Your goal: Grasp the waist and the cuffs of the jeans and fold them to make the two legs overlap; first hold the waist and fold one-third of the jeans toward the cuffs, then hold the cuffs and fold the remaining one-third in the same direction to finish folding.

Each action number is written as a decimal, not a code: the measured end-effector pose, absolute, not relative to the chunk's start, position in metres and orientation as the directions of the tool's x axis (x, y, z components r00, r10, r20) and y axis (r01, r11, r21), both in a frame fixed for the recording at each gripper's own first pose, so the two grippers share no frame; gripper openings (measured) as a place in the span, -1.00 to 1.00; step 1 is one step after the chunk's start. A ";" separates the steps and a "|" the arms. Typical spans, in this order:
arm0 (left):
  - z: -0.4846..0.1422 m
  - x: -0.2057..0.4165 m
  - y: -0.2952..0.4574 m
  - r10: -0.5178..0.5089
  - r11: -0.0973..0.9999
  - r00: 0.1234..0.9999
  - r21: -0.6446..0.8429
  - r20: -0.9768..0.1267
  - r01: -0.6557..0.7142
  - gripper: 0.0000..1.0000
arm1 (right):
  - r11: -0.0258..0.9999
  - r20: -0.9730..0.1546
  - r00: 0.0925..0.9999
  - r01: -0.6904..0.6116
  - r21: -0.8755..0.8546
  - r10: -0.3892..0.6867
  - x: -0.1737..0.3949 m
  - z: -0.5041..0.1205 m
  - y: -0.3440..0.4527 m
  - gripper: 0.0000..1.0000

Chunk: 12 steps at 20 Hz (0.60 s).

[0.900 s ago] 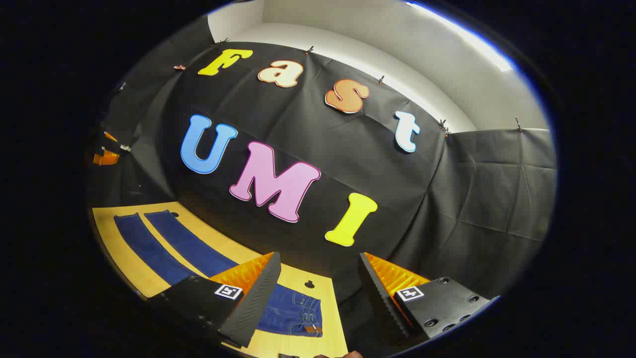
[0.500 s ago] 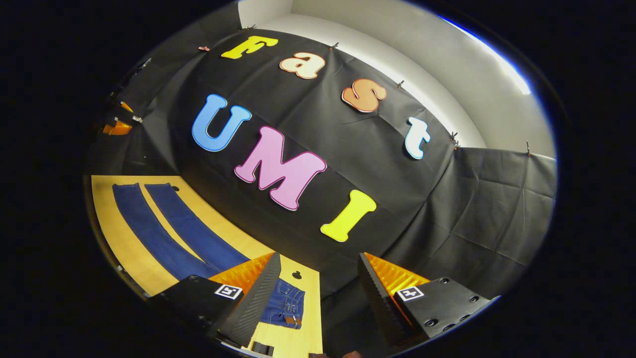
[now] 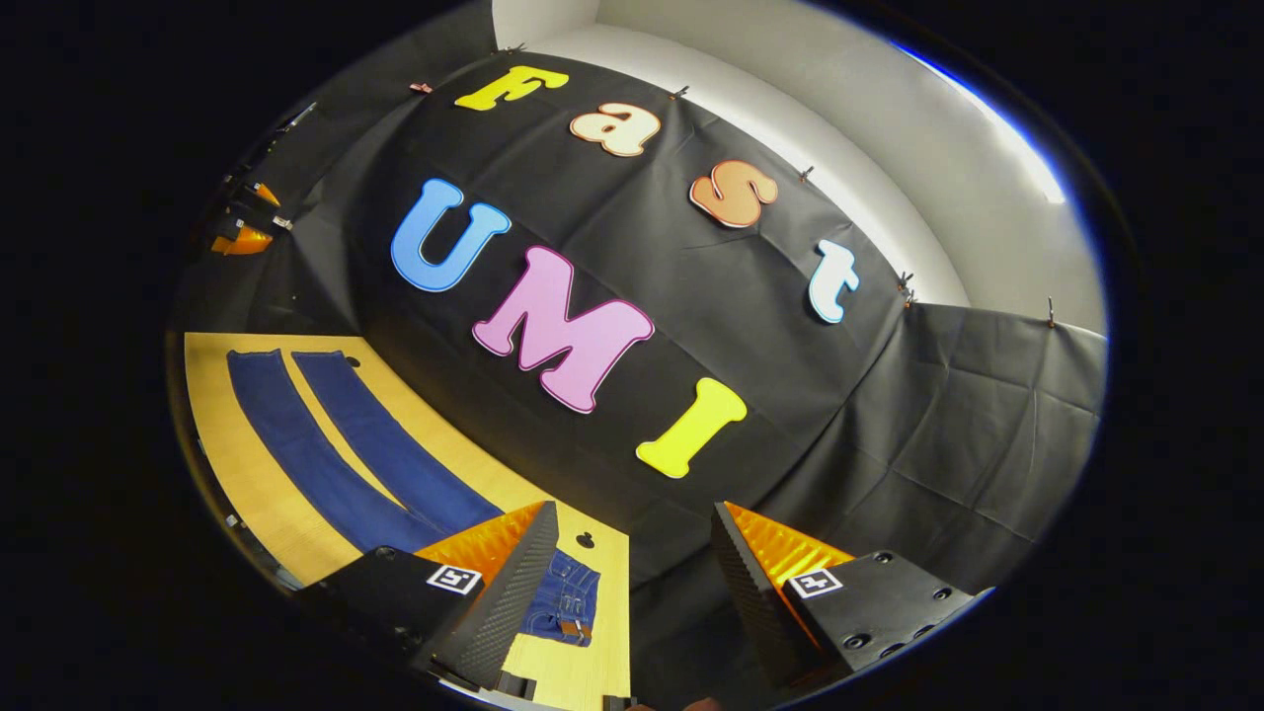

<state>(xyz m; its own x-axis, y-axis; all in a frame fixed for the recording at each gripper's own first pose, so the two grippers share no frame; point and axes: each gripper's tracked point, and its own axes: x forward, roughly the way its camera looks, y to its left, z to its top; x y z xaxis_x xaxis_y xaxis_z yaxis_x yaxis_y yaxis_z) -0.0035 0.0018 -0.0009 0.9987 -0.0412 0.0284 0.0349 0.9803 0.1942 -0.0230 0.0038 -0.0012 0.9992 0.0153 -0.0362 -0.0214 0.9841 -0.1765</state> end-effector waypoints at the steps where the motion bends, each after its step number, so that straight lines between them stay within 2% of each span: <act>1: 0.000 -0.005 0.001 -0.044 0.980 0.999 0.196 0.031 0.037 0.94 | 0.984 -0.035 0.999 -0.026 -0.178 0.020 -0.024 -0.001 0.005 0.92; 8: -0.011 -0.008 0.004 -0.089 0.955 0.996 0.284 -0.005 0.087 0.94 | 0.977 -0.056 0.994 -0.100 -0.190 0.091 -0.020 -0.008 0.021 0.92; 12: -0.047 -0.019 0.012 -0.106 0.923 0.992 0.364 -0.064 0.122 0.94 | 0.968 -0.068 0.991 -0.125 -0.216 0.112 -0.020 -0.017 0.030 0.92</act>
